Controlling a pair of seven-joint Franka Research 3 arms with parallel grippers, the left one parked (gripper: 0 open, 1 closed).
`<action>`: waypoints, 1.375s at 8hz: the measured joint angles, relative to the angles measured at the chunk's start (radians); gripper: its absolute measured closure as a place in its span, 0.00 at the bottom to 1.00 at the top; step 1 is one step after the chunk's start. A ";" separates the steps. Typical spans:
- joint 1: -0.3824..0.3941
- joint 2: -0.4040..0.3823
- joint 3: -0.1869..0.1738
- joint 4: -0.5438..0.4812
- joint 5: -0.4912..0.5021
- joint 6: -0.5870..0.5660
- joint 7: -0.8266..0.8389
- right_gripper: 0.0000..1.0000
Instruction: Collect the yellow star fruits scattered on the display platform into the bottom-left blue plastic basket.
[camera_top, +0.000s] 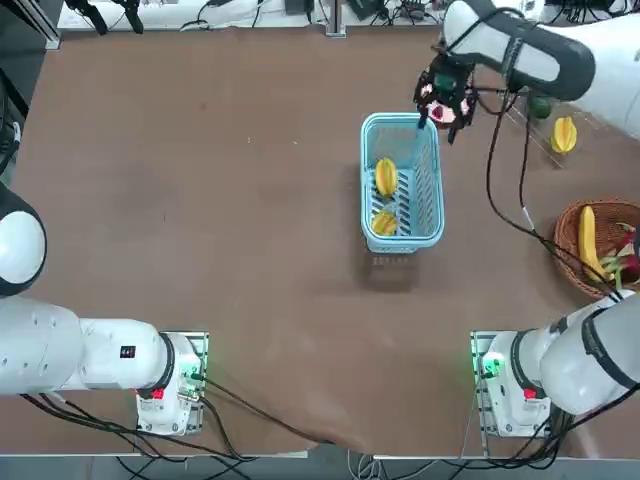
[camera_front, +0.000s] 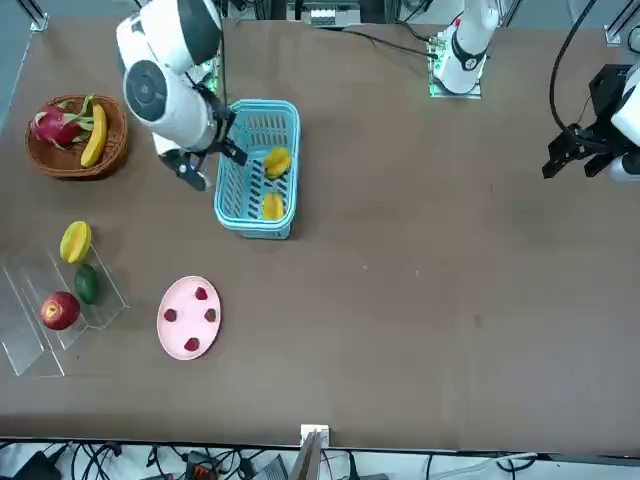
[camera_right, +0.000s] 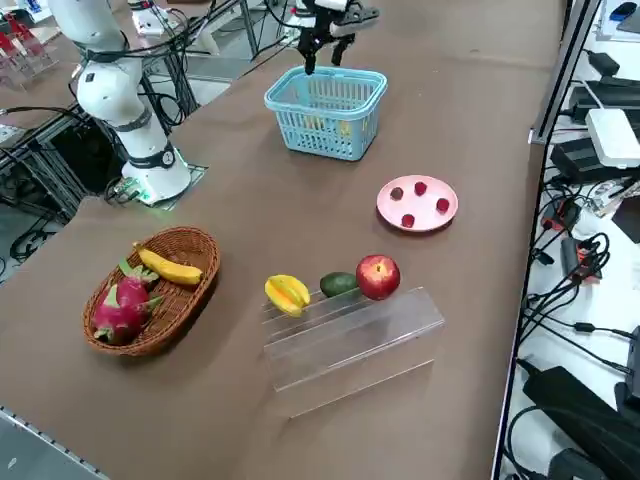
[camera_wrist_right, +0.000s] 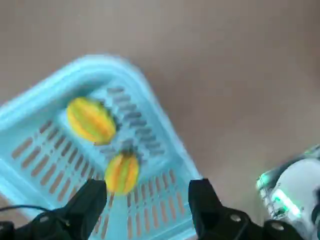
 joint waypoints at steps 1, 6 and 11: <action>-0.049 0.005 -0.005 0.026 -0.049 0.005 -0.039 0.00; -0.477 0.109 -0.022 0.187 -0.138 0.016 -0.562 0.00; -0.753 0.271 -0.021 0.217 -0.137 0.230 -0.818 0.00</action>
